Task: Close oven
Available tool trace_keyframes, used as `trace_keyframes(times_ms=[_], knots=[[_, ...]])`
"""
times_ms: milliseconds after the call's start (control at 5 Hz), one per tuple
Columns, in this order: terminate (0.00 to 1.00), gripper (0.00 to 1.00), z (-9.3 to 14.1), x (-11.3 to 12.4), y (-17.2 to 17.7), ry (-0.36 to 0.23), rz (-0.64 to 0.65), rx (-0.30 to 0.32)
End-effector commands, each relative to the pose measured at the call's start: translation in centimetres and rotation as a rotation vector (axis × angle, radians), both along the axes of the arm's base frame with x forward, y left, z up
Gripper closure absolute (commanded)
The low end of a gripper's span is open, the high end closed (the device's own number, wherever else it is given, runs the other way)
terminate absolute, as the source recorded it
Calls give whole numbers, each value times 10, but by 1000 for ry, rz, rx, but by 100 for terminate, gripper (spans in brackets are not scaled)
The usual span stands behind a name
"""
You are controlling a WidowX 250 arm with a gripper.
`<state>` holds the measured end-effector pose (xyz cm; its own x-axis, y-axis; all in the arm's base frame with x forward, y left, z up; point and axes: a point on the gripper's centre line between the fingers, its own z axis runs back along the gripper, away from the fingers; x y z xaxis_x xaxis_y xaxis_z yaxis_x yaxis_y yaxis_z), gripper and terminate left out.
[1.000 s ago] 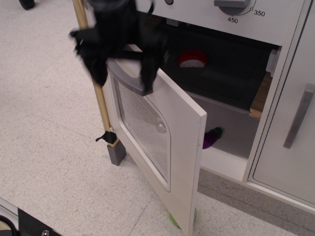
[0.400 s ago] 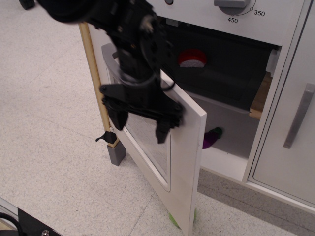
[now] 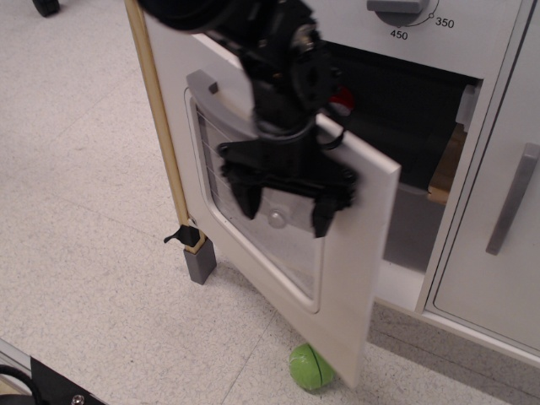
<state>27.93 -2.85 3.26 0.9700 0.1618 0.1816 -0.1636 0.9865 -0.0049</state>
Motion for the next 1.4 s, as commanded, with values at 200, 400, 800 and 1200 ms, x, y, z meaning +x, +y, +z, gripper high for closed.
trace_keyframes(times_ms=[200,400,800,1200], knots=[[0,0,6,78,-10,-149,58,-34],[0,0,2,93,-10,-187,52,-28],[0,0,-2,109,-7,-224,84,-22],[0,0,1,91,1,-214,44,-6]])
